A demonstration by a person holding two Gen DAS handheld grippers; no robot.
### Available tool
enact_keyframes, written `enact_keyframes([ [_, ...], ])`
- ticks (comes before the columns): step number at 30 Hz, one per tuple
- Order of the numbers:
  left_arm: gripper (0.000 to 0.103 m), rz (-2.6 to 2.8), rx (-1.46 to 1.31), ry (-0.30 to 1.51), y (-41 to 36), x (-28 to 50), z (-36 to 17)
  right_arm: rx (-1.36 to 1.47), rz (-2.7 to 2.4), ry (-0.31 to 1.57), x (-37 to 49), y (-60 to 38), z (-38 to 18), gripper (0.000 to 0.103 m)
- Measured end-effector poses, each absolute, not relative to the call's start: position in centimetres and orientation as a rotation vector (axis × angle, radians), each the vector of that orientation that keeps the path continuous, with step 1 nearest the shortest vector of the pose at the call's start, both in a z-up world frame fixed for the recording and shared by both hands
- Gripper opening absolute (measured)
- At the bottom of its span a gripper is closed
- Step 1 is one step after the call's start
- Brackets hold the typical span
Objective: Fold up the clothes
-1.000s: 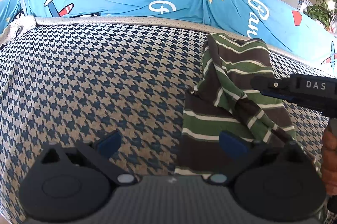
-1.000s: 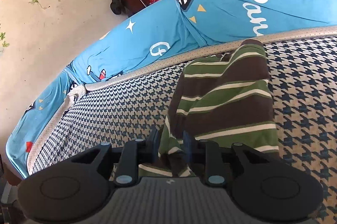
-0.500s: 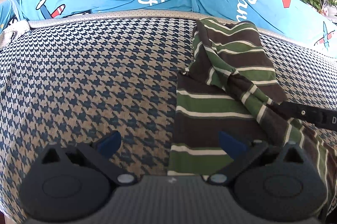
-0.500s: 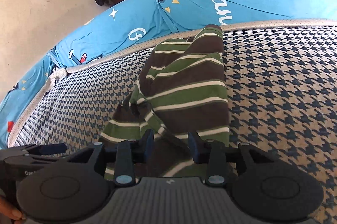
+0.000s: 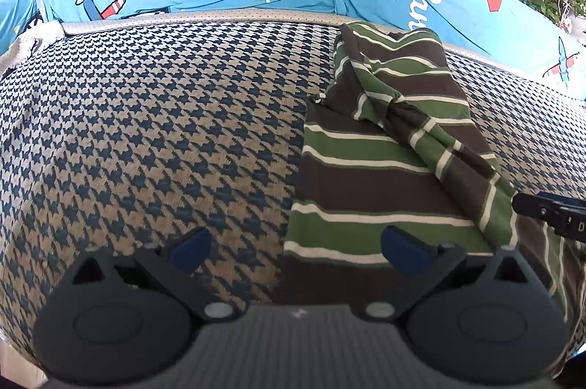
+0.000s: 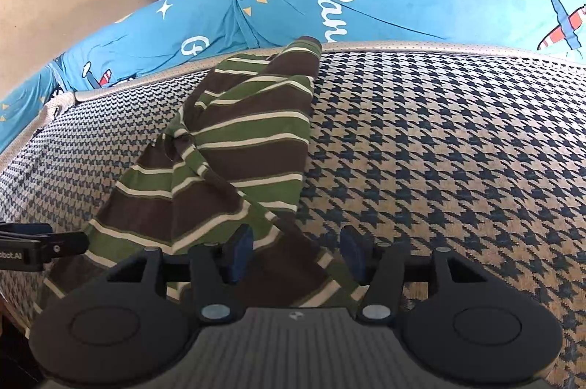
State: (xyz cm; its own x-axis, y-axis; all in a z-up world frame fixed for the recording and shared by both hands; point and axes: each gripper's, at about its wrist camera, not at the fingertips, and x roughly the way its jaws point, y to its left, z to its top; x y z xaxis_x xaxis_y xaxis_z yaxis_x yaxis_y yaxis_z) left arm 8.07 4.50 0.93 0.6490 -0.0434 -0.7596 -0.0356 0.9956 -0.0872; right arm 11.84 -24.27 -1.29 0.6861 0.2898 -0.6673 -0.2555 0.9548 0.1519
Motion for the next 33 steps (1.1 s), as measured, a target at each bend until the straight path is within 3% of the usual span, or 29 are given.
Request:
enact_keyframes([
  [5,0.103,0.006,-0.105,0.87,4.5,7.8,0.6,-0.006,0.333,0.73,11.4,-24.1,-1.5,0.053],
  [7,0.103,0.009,-0.106,0.873,4.5,7.7,0.5,-0.015,0.352,0.726,11.3,-24.0,-1.5,0.042],
  [9,0.103,0.01,-0.104,0.876,4.4,7.7,0.3,-0.019,0.373,0.726,11.1,-23.9,-1.4,0.025],
  [13,0.103,0.014,-0.1,0.881,4.2,7.7,0.2,-0.02,0.39,0.719,10.6,-23.7,-1.0,0.011],
  [25,0.103,0.025,-0.12,0.878,4.7,7.5,0.3,0.083,0.511,0.675,6.5,-22.2,1.1,0.01],
  [33,0.103,0.03,-0.153,0.871,5.5,7.1,0.5,-0.019,0.391,0.61,6.2,-22.1,1.9,0.011],
])
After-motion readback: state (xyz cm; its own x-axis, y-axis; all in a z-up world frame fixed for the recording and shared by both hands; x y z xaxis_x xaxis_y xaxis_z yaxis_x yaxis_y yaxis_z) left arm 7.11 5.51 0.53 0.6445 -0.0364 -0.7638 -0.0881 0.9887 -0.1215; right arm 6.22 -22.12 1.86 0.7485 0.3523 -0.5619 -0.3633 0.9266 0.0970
